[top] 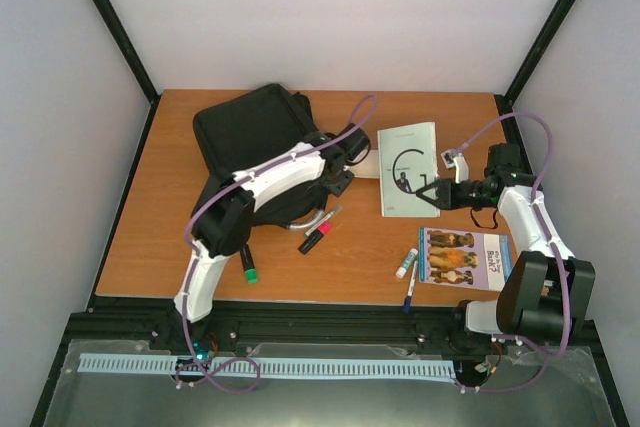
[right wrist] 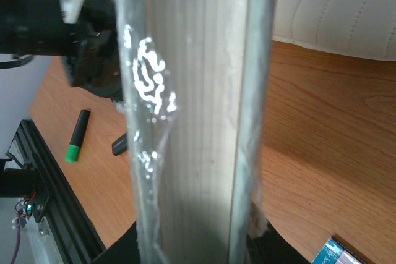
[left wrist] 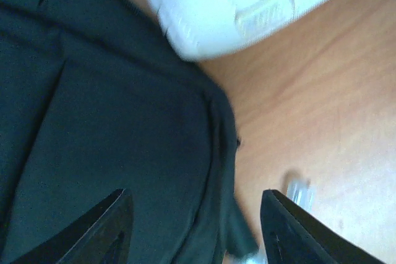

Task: Pack the student bag
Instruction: Place the book in the student bag.

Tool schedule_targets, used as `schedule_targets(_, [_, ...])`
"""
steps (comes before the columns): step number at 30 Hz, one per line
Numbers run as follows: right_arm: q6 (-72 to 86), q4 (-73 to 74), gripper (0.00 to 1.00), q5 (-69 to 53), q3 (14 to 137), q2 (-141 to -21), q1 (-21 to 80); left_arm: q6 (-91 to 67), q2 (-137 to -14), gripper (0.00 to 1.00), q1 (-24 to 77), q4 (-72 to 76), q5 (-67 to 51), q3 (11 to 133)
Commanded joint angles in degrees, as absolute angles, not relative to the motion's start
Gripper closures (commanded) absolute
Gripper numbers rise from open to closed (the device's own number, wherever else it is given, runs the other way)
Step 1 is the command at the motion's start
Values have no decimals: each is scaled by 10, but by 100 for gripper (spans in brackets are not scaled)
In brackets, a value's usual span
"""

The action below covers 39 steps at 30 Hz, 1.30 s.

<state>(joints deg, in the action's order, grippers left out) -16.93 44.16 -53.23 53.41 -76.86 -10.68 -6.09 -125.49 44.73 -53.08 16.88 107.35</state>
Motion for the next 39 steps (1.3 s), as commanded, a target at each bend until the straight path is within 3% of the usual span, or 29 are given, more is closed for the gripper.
schedule_targets(1, [-188, 416, 95, -591, 549, -749, -112, -59, -1151, 40, 434, -588, 167, 1014])
schedule_targets(11, [-188, 417, 95, -601, 549, -756, -112, -84, -1105, 39, 419, -628, 204, 862])
schedule_targets(23, [-186, 416, 95, -597, 548, -755, -112, -45, -1145, 44, 420, -594, 268, 855])
schedule_targets(29, [-185, 413, 95, -595, 546, -758, -112, -45, -1171, 62, 420, -584, 295, 865])
schedule_targets(36, [-168, 401, 95, -593, 538, -755, -112, -49, -1166, 98, 424, -574, 309, 868])
schedule_targets(39, [-143, 382, 97, -594, 528, -749, -111, -51, -1136, 99, 426, -569, 323, 872])
